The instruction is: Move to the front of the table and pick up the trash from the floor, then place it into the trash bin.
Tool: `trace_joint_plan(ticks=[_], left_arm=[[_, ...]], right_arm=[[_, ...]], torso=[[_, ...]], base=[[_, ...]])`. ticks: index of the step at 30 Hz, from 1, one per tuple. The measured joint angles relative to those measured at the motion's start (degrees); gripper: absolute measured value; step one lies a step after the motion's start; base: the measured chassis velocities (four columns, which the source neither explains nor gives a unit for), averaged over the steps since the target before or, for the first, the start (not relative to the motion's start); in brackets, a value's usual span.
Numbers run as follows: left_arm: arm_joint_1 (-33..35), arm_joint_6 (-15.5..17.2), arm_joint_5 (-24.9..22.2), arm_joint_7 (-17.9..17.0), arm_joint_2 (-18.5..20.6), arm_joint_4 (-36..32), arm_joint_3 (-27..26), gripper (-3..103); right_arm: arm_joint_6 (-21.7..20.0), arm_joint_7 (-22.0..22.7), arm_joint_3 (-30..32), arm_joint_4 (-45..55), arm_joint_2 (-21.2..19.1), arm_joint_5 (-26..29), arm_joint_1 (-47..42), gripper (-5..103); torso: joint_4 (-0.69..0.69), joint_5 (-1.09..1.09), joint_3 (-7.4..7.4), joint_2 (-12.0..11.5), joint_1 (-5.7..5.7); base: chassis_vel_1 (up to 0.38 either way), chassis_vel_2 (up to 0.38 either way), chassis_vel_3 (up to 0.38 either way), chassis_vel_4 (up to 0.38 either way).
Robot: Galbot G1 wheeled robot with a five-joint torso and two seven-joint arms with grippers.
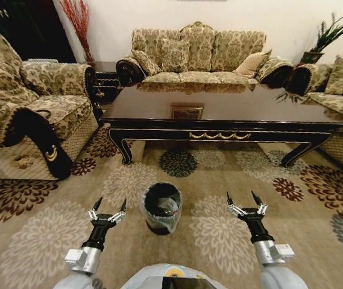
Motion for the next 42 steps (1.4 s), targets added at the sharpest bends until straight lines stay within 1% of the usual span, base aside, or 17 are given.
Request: trace_joint_plan(ticks=[2, 6, 9, 14, 16, 19, 22, 26, 28, 32, 33, 35, 37, 39, 40, 42], left_arm=[[0.00, 0.00, -0.01, 0.00, 0.00, 0.00, 0.00, 100], [0.00, 0.01, -0.01, 0.00, 0.00, 0.00, 0.00, 100], [0.00, 0.01, -0.01, 0.00, 0.00, 0.00, 0.00, 100], [0.00, 0.01, -0.01, 0.00, 0.00, 0.00, 0.00, 100], [0.00, 0.01, -0.01, 0.00, 0.00, 0.00, 0.00, 100], [0.00, 0.01, -0.01, 0.00, 0.00, 0.00, 0.00, 100], [0.00, 0.01, -0.01, 0.00, 0.00, 0.01, 0.00, 100], [0.00, 0.01, -0.01, 0.00, 0.00, 0.00, 0.00, 100], [0.00, 0.01, -0.01, 0.00, 0.00, 0.01, 0.00, 100], [0.00, 0.01, -0.01, 0.00, 0.00, 0.00, 0.00, 100], [0.00, 0.02, -0.01, 0.00, 0.00, 0.01, 0.00, 100], [0.00, 0.02, -0.01, 0.00, 0.00, 0.01, 0.00, 100], [0.00, 0.02, -0.01, 0.00, 0.00, 0.00, 0.00, 100], [0.00, 0.01, -0.01, -0.01, 0.00, 0.00, 0.00, 100], [0.00, 0.02, -0.01, 0.00, 0.00, 0.01, 0.00, 100], [0.00, 0.01, -0.01, 0.00, 0.00, 0.01, -0.01, 100]], right_arm=[[0.00, 0.00, 0.00, 0.02, 0.00, 0.01, -0.01, 100], [0.00, 0.01, 0.00, 0.02, 0.00, 0.02, -0.01, 100], [0.00, 0.00, 0.00, 0.02, 0.00, 0.02, -0.01, 100], [-0.01, 0.01, 0.00, 0.02, 0.00, 0.03, -0.01, 100], [-0.01, 0.01, 0.00, 0.02, 0.00, 0.03, -0.01, 100], [-0.01, 0.01, 0.00, 0.02, 0.00, 0.03, -0.01, 100], [-0.01, 0.01, 0.00, 0.02, 0.00, 0.03, -0.01, 100], [-0.01, 0.00, -0.01, 0.01, 0.00, 0.03, -0.01, 100], [-0.01, 0.00, 0.00, 0.01, 0.00, 0.03, -0.01, 100], [-0.01, 0.00, 0.00, 0.01, 0.00, 0.03, -0.01, 100], [-0.01, 0.00, -0.01, 0.01, 0.00, 0.03, -0.01, 100], [-0.01, 0.00, 0.00, 0.01, 0.00, 0.03, -0.01, 100], [-0.01, 0.00, 0.00, 0.01, 0.00, 0.03, -0.01, 100], [-0.01, 0.00, -0.01, 0.01, 0.00, 0.03, -0.01, 100], [-0.01, 0.00, 0.00, 0.01, 0.00, 0.03, -0.01, 100], [-0.01, 0.00, -0.01, 0.01, 0.00, 0.03, -0.01, 100]], torso=[[0.00, -0.03, 0.00, 0.00, 0.00], [0.00, 0.01, -0.01, 0.00, -0.02], [-0.01, -0.02, -0.01, 0.00, -0.02], [0.00, 0.01, -0.01, 0.00, -0.02], [0.00, -0.03, 0.00, 0.00, -0.01], [0.00, 0.01, -0.01, 0.00, -0.02], [0.00, -0.03, -0.01, 0.00, -0.01], [0.00, 0.02, -0.01, 0.00, -0.01], [0.00, -0.04, 0.00, 0.00, 0.00], [0.00, 0.02, -0.01, 0.00, -0.01], [0.00, -0.03, -0.01, 0.00, -0.01], [0.00, -0.05, 0.00, 0.00, 0.00], [0.00, 0.02, -0.01, 0.01, -0.01], [0.00, 0.02, -0.01, 0.00, -0.01], [0.00, -0.02, 0.00, 0.00, 0.00], [0.00, 0.01, -0.01, 0.00, -0.01]], base=[[0.261, -0.269, -0.252, 0.258], [0.285, -0.296, -0.275, 0.273], [0.296, -0.334, -0.281, 0.301], [0.309, -0.320, -0.310, 0.309], [0.322, -0.322, -0.320, 0.311], [0.345, -0.322, -0.333, 0.324], [0.338, -0.308, -0.351, 0.333], [0.329, -0.299, -0.318, 0.303], [0.294, -0.316, -0.307, 0.329], [0.314, -0.310, -0.309, 0.322], [0.295, -0.315, -0.313, 0.313], [0.295, -0.305, -0.302, 0.313], [0.277, -0.280, -0.289, 0.265], [0.283, -0.264, -0.295, 0.254], [0.298, -0.282, -0.295, 0.286], [0.287, -0.265, -0.274, 0.285]])
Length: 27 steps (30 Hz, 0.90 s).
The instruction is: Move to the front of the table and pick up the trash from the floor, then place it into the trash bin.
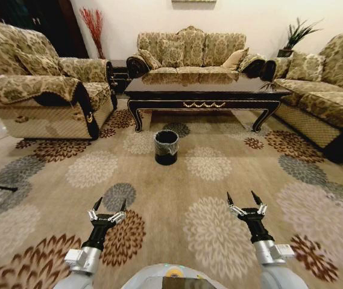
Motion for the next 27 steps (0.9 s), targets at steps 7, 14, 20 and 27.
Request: trace_joint_plan(ticks=[7, 14, 20, 27], left_arm=[[0.00, 0.00, 0.00, 0.00, 0.00, 0.00, 0.00, 100], [-0.01, 0.00, 0.00, 0.00, 0.00, -0.01, 0.00, 100], [-0.01, 0.00, 0.00, 0.00, 0.00, 0.00, 0.00, 100], [-0.01, 0.00, 0.00, 0.00, 0.00, -0.01, 0.00, 100]], right_arm=[[0.00, 0.00, 0.00, 0.00, 0.00, 0.00, 0.00, 100], [0.00, 0.00, 0.00, 0.00, 0.00, 0.00, 0.00, 100], [0.00, 0.00, 0.00, 0.00, 0.00, 0.00, 0.00, 100], [0.00, 0.00, 0.00, 0.00, 0.00, 0.00, 0.00, 100]], torso=[[0.03, -0.02, 0.00, 0.00, 0.00], [0.00, -0.02, 0.01, 0.00, 0.01], [0.00, -0.03, 0.00, 0.00, 0.00], [0.00, 0.00, 0.00, 0.00, 0.00]], base=[[0.278, -0.278, -0.261, 0.296], [0.262, -0.264, -0.280, 0.242], [0.301, -0.277, -0.292, 0.291], [0.287, -0.301, -0.289, 0.294]])
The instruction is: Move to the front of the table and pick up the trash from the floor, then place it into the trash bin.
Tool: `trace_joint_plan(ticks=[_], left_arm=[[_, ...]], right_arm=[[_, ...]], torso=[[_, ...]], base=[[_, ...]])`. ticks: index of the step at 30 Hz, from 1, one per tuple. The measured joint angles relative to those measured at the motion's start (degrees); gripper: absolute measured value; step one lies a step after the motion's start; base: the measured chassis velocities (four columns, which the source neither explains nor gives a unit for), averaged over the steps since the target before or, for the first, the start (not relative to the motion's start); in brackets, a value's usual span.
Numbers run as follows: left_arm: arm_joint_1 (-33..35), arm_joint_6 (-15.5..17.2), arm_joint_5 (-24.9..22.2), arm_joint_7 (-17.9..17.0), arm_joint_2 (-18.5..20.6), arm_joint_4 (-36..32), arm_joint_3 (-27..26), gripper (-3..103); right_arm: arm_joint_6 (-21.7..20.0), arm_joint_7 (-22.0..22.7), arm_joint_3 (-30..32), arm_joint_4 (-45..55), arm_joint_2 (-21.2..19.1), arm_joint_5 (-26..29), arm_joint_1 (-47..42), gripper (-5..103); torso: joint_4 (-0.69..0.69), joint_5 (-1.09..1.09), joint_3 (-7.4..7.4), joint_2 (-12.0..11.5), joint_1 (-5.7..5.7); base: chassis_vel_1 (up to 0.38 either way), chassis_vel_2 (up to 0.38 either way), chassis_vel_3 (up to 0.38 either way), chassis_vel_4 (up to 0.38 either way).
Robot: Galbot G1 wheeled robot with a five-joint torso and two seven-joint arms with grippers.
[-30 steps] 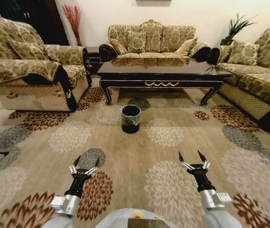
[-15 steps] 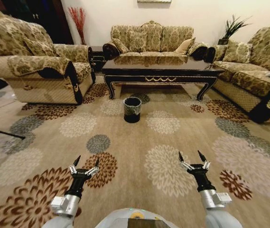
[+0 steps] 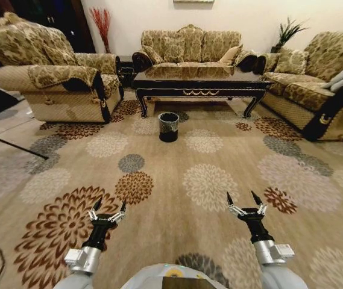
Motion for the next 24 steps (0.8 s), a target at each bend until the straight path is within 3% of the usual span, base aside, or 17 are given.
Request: trace_joint_plan(ticks=[9, 24], left_arm=[[0.02, 0.00, 0.00, 0.00, -0.01, 0.00, 0.00, 100], [0.00, 0.00, 0.00, 0.00, 0.00, 0.00, 0.00, 100]], right_arm=[[0.00, 0.00, 0.00, 0.00, 0.00, 0.00, -0.02, 100], [0.00, 0.00, 0.00, 0.00, 0.00, 0.00, 0.01, 100]], torso=[[0.01, 0.02, -0.02, 0.01, -0.02], [0.00, 0.00, 0.30, 0.31, 0.04]], base=[[0.243, -0.268, -0.240, 0.255], [0.018, -0.006, -0.014, 0.003]])
